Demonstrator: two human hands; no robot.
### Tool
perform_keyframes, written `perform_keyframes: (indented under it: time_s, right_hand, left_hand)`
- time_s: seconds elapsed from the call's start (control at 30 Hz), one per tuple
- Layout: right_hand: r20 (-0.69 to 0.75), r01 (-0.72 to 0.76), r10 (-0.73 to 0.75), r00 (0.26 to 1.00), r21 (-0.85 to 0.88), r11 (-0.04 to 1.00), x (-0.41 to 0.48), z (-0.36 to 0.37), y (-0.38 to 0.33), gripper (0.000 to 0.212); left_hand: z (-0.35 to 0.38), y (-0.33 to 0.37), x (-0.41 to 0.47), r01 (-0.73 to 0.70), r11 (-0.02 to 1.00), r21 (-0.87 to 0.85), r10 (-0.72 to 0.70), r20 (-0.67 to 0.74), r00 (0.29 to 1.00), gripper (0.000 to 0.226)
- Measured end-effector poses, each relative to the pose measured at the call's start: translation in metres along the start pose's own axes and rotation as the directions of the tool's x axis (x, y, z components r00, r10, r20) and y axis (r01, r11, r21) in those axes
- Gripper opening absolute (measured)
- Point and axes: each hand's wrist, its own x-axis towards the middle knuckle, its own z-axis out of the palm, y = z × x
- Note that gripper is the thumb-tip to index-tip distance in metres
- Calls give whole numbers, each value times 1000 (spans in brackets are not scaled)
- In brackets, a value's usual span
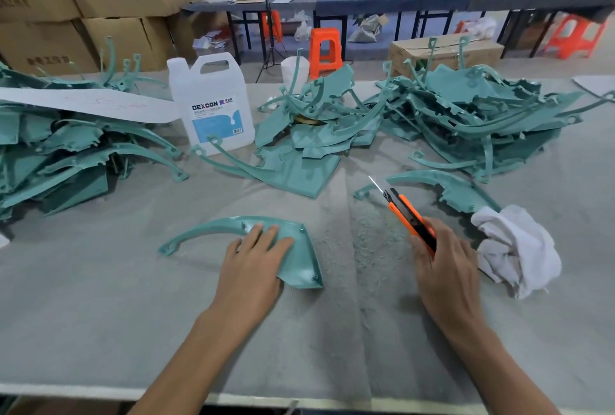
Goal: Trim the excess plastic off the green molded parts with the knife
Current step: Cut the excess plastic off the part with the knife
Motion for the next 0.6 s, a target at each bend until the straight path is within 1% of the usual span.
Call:
perform_keyframes:
  time_s: [0.1,0.17,0.23,0.3,0.4,0.43,0.6]
  right_hand:
    - [33,-41,37,999,131,991,-4,-3,-4,33]
    - [15,-4,2,1000,117,993,-7,-4,-6,34]
    - [6,43,-43,999,60,997,-9,-7,-11,41]
    - [27,27,-29,999,47,999,-9,-10,-16,41]
    - [78,-56,45,996,149,987,-11,-12,-24,35]
    - [93,-57,42,995,164,985,-14,-11,-27,35]
    - [156,61,-87,984,164,985,-25,-12,-35,43]
  left_hand:
    - [1,-2,6,-4,998,-58,3,-30,1000,60]
    - [-1,-6,8,8,991,-130,-16,-58,998,58]
    - [-8,-9,11,5,983,-186,-23,-98,995,57]
    - [-18,-10,14,-26,978,-208,-5,-146,989,55]
    - [-31,-12,17,-78,974,-214,36,-194,980,54]
    - [-33,-12,18,-91,973,-211,47,-204,978,55]
    - [-39,-12,18,-124,980,-153,82,-255,963,54]
